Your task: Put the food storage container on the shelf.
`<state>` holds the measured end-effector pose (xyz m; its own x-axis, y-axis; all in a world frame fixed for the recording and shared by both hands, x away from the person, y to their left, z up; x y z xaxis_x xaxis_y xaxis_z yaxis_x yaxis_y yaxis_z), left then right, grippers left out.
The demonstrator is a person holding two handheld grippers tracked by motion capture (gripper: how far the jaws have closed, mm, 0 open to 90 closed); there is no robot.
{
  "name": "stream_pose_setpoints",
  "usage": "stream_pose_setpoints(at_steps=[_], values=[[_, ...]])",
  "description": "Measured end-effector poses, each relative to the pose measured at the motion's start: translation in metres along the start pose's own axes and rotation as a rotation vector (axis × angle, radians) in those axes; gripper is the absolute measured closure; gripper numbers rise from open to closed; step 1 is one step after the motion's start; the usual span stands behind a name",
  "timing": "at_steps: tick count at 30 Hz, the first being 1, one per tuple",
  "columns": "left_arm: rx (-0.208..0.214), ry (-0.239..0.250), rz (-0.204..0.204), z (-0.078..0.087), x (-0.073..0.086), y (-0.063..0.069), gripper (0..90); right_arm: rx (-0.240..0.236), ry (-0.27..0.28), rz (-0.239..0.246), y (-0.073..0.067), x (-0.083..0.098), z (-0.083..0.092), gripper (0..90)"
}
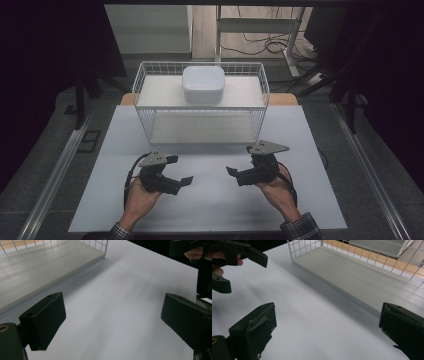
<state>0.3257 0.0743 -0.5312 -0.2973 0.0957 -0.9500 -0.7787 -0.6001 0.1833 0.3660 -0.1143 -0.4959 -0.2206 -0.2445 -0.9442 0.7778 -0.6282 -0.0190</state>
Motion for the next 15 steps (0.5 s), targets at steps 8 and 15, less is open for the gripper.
stream_pose_setpoints(at_steps=[8,15], values=[[-0.004,-0.024,0.009,0.003,0.015,0.003,5.6,0.002,-0.002,0.006,-0.003,0.011,0.003,0.9],[-0.010,-0.032,0.024,0.009,0.023,0.005,5.8,-0.003,-0.012,0.035,-0.008,0.018,0.007,0.9]])
Point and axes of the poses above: each handheld gripper's, and its own axes: z roughly backward along the jaws, x roughly out of its underside, y roughly to its right, the point moved 10 cm from there along -z, roughly forward along the jaws, and after that the axes turned 13 degrees about y, right-handed, at the moved point
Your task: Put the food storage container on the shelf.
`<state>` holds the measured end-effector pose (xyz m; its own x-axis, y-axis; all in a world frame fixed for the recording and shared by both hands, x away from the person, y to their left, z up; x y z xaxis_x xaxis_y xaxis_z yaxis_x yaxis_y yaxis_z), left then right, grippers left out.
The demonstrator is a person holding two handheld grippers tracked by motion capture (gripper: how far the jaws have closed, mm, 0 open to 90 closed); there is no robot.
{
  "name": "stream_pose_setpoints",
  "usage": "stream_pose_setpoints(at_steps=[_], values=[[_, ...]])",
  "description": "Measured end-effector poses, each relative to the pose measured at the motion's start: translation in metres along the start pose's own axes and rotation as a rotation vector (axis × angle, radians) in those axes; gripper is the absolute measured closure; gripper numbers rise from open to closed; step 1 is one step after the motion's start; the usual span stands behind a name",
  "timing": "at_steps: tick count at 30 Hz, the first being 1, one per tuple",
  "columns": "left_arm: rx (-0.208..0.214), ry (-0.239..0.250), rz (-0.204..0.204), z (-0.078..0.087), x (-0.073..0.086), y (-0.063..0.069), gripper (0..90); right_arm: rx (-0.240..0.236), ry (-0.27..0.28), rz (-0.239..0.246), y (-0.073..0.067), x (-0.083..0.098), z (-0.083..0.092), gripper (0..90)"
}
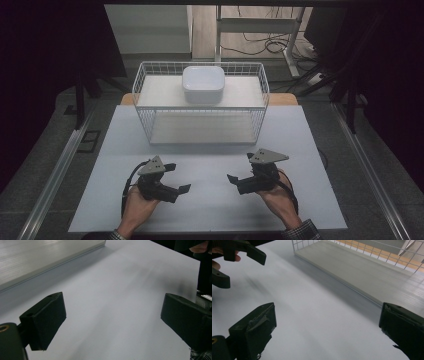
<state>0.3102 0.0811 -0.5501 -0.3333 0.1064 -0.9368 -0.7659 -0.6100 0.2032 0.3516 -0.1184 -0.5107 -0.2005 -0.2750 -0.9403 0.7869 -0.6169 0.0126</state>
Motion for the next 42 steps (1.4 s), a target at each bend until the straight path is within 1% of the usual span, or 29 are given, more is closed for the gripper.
stream_pose_setpoints(at_steps=[8,11,17,21,22,29,30,31,35,38,40,41,42], values=[[-0.015,-0.009,0.012,0.007,0.010,-0.001,5.8,0.004,-0.006,0.007,-0.001,0.008,0.006,0.9],[-0.028,-0.015,0.012,0.013,0.015,-0.002,5.8,0.014,-0.013,0.012,0.001,0.014,0.010,0.8],[-0.044,-0.010,0.016,0.022,0.019,-0.004,5.4,0.033,-0.017,0.021,0.005,0.022,0.019,0.4],[-0.061,-0.007,0.020,0.030,0.022,-0.006,4.3,0.042,-0.019,0.011,0.007,0.026,0.024,0.1],[-0.071,-0.004,0.023,0.034,0.023,-0.008,3.9,0.051,-0.018,0.009,0.008,0.027,0.027,0.0],[-0.097,0.008,0.038,0.048,0.025,-0.013,3.0,0.076,-0.021,0.003,0.013,0.032,0.039,0.0],[-0.097,0.008,0.038,0.048,0.025,-0.013,2.9,0.082,-0.021,0.000,0.014,0.033,0.042,0.0],[-0.108,0.005,0.039,0.052,0.028,-0.014,2.9,0.087,-0.020,-0.004,0.015,0.034,0.044,0.0],[-0.130,-0.005,0.032,0.060,0.032,-0.017,2.9,0.104,-0.022,-0.012,0.019,0.038,0.051,0.0],[-0.141,-0.006,0.032,0.064,0.034,-0.019,3.0,0.119,-0.028,-0.017,0.023,0.042,0.057,0.0],[-0.154,-0.006,0.034,0.070,0.036,-0.020,3.0,0.129,-0.029,-0.023,0.025,0.044,0.061,0.0],[-0.154,-0.006,0.034,0.070,0.036,-0.020,3.0,0.132,-0.030,-0.027,0.026,0.046,0.062,0.0],[-0.163,-0.005,0.034,0.074,0.038,-0.022,3.0,0.136,-0.029,-0.030,0.027,0.047,0.064,0.0]])
Point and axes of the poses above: each handheld gripper's, and its own axes: z roughly backward along the jaws, x roughly out of its underside, y roughly to its right, the point moved 10 cm from there along -z, roughly forward along the jaws, and after that the axes turned 13 degrees about y, right-handed, at the moved point
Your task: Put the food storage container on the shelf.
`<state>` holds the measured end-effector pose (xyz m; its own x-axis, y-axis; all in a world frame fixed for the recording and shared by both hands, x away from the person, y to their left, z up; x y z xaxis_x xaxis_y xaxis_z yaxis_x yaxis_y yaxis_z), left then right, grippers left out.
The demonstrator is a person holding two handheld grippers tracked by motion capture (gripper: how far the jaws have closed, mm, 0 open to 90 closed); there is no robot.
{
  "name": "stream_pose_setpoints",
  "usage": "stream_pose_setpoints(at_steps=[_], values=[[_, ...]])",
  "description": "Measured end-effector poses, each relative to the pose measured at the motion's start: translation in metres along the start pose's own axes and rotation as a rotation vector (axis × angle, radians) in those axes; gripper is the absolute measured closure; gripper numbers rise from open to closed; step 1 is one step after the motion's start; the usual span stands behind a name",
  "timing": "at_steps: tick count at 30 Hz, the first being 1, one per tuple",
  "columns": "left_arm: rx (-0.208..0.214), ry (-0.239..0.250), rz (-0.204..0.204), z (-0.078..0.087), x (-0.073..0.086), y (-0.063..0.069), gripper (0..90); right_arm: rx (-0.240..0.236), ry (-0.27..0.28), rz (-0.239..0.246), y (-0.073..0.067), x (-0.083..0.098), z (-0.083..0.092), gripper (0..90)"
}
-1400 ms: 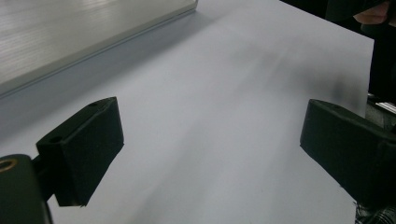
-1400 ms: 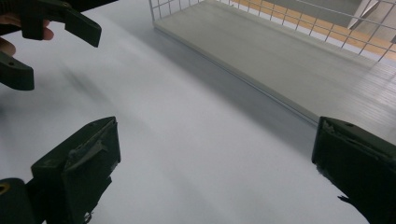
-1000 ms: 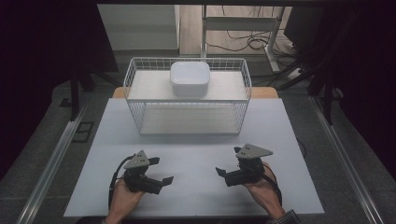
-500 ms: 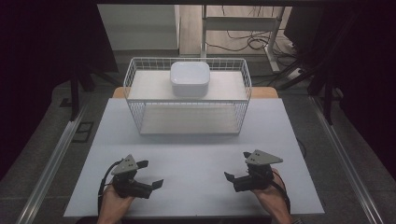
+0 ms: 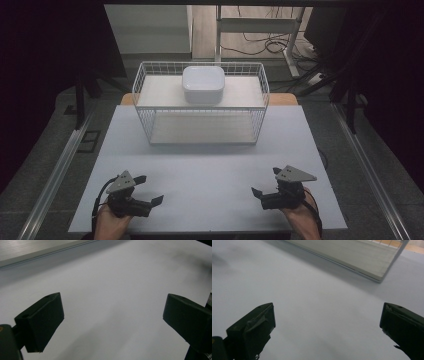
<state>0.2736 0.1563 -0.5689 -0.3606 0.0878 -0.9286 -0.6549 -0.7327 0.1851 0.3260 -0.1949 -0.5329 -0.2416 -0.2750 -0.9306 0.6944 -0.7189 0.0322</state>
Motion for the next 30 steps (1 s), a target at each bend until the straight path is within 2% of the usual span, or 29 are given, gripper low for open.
stream_pose_setpoints(at_steps=[16,26,30], values=[[-0.082,-0.007,0.027,0.026,0.015,-0.020,3.5,0.067,-0.044,-0.064,0.016,0.024,0.022,0.0],[-0.084,-0.024,0.056,0.027,0.023,-0.024,3.4,0.087,-0.096,-0.101,0.019,0.045,0.030,0.0],[-0.079,-0.018,0.086,0.027,0.024,-0.026,3.5,0.083,-0.131,-0.112,0.018,0.053,0.030,0.0]])
Point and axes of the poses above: each handheld gripper's, and its own axes: z roughly backward along the jaws, x roughly out of its underside, y roughly to its right, the point moved 10 cm from there along -z, roughly forward along the jaws, and after that the axes turned 13 degrees about y, right-handed, at the moved point
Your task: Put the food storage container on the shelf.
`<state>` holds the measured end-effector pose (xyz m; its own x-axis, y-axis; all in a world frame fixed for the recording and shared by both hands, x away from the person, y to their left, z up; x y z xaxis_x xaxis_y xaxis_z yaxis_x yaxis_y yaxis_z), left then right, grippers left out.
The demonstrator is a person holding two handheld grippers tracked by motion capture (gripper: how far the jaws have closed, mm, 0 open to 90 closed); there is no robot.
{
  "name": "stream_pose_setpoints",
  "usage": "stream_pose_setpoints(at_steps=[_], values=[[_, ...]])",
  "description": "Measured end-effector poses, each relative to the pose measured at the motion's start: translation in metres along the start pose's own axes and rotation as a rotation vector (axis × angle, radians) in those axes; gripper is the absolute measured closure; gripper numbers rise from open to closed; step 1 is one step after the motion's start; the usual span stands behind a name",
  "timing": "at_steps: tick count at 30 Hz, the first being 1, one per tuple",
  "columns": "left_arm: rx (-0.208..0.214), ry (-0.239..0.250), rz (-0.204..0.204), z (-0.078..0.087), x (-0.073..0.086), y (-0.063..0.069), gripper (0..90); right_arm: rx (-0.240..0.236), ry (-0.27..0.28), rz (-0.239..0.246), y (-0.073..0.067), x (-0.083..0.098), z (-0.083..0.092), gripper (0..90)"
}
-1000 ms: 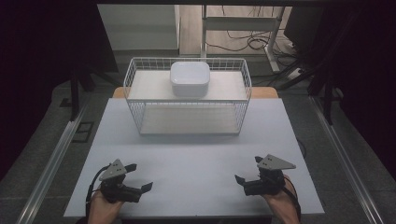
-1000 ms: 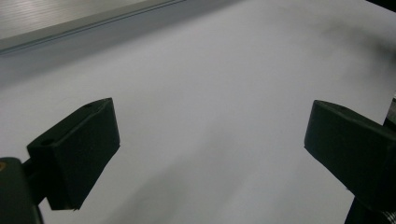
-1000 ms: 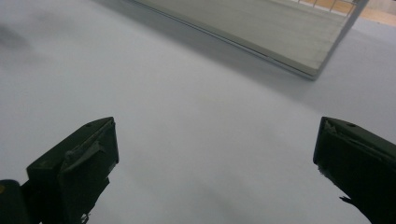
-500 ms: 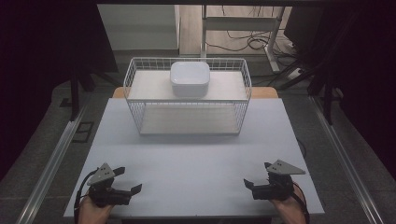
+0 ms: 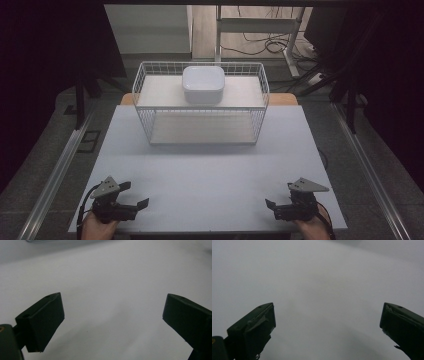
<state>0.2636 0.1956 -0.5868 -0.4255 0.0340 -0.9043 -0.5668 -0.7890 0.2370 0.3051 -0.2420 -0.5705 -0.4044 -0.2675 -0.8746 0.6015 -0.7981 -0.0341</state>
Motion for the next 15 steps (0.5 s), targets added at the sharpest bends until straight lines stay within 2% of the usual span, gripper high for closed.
stream_pose_setpoints(at_steps=[6,15], values=[[0.003,-0.006,0.014,-0.0005,0.0009,-0.0011,3.9,-0.006,-0.046,-0.020,-0.0005,0.0099,-0.0006,0.0],[0.003,-0.020,0.015,-0.0019,0.0018,-0.0012,4.2,0.007,-0.042,-0.036,0.0022,0.0099,-0.0002,0.0]])
Point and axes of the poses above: each handheld gripper's, and its own axes: z roughly backward along the jaws, x roughly out of its underside, y roughly to its right, the point moved 10 cm from there along -z, roughly forward along the jaws, and after that the axes turned 13 degrees about y, right-handed, at the moved point
